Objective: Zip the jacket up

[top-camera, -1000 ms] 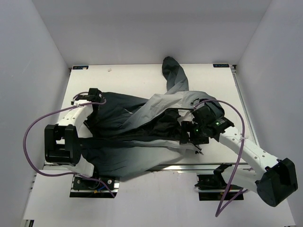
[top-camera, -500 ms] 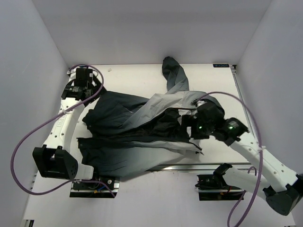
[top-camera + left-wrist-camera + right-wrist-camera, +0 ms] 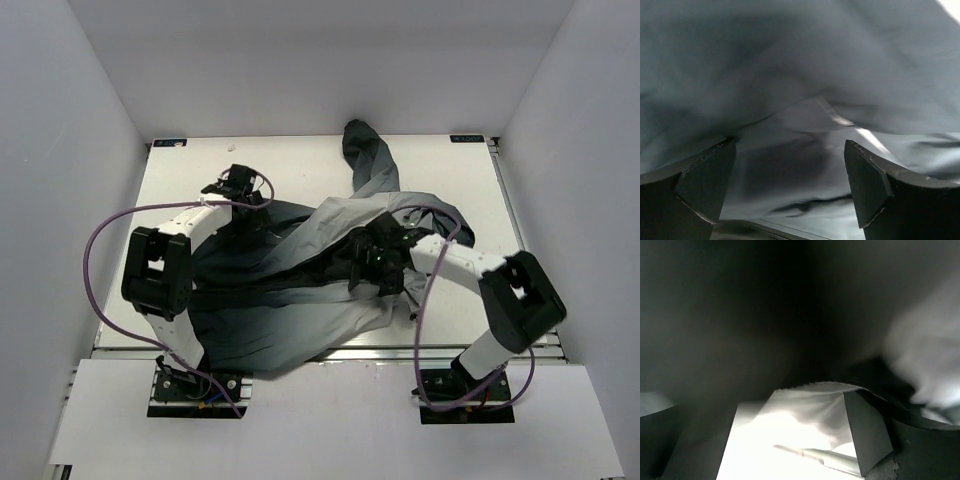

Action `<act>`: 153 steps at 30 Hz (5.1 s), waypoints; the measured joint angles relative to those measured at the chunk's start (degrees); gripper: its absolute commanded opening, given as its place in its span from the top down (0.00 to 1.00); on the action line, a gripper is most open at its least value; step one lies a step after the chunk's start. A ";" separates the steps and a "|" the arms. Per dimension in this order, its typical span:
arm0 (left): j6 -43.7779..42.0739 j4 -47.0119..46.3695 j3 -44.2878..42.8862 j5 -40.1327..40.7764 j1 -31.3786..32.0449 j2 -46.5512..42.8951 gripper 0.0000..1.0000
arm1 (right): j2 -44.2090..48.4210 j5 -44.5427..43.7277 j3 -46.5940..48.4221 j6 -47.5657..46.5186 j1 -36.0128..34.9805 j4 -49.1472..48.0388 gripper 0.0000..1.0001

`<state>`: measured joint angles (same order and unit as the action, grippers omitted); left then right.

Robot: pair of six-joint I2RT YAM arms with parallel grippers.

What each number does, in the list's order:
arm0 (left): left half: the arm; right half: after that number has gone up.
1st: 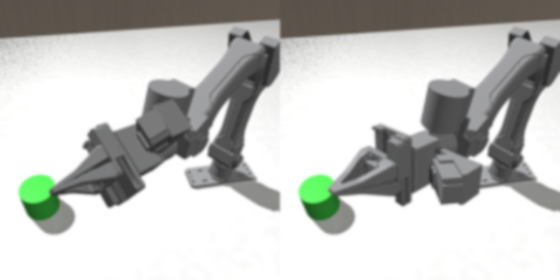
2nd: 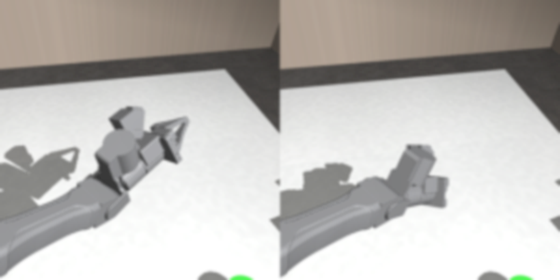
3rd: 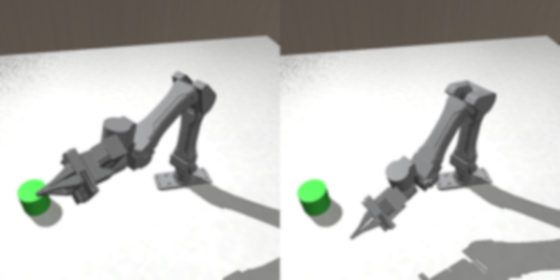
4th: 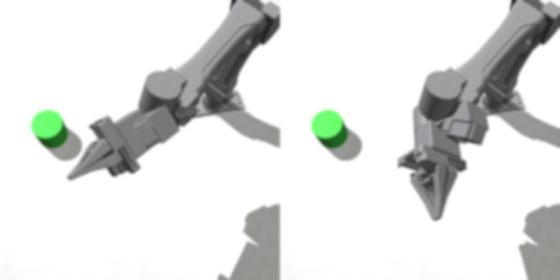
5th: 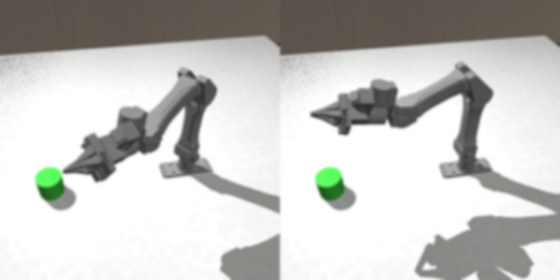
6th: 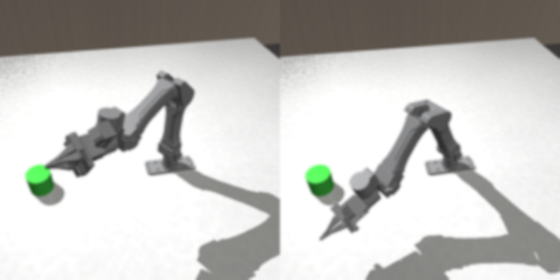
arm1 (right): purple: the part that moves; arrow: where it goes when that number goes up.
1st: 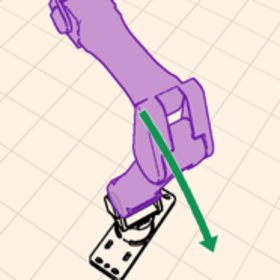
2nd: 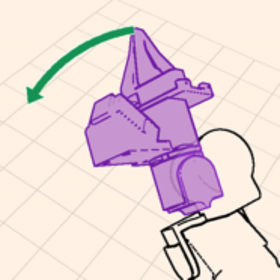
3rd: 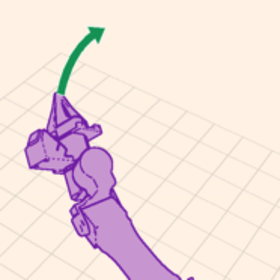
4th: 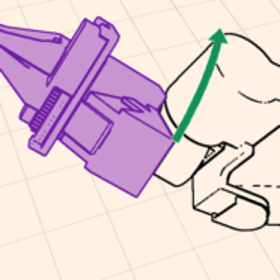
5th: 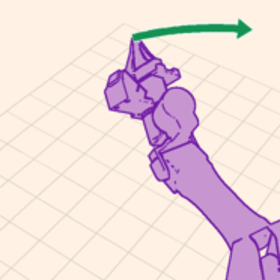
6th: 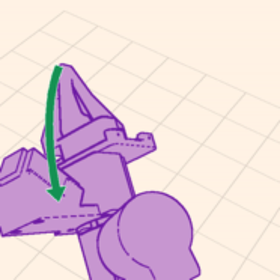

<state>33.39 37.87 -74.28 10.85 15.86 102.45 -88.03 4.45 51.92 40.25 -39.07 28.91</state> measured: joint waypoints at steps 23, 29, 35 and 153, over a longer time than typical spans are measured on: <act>-1.53 -9.22 12.04 -31.58 18.16 -2.21 0.02 | -59.47 -4.35 82.23 -21.00 29.99 2.12 0.11; -3.13 -4.55 9.66 -32.15 23.93 -9.25 0.02 | -51.10 -1.53 74.40 -27.32 30.40 1.46 0.11; -1.22 -3.67 10.43 -19.98 22.67 -23.32 0.02 | -19.58 -0.28 47.41 -26.97 29.49 0.74 0.11; 0.11 -1.68 28.87 -16.20 6.91 -47.98 0.02 | 7.04 -15.50 2.47 7.54 -26.95 10.60 0.38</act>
<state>33.50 36.18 -45.41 -5.34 22.76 54.48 -80.99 -11.05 54.39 47.79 -66.02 39.51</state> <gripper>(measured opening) 0.980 0.607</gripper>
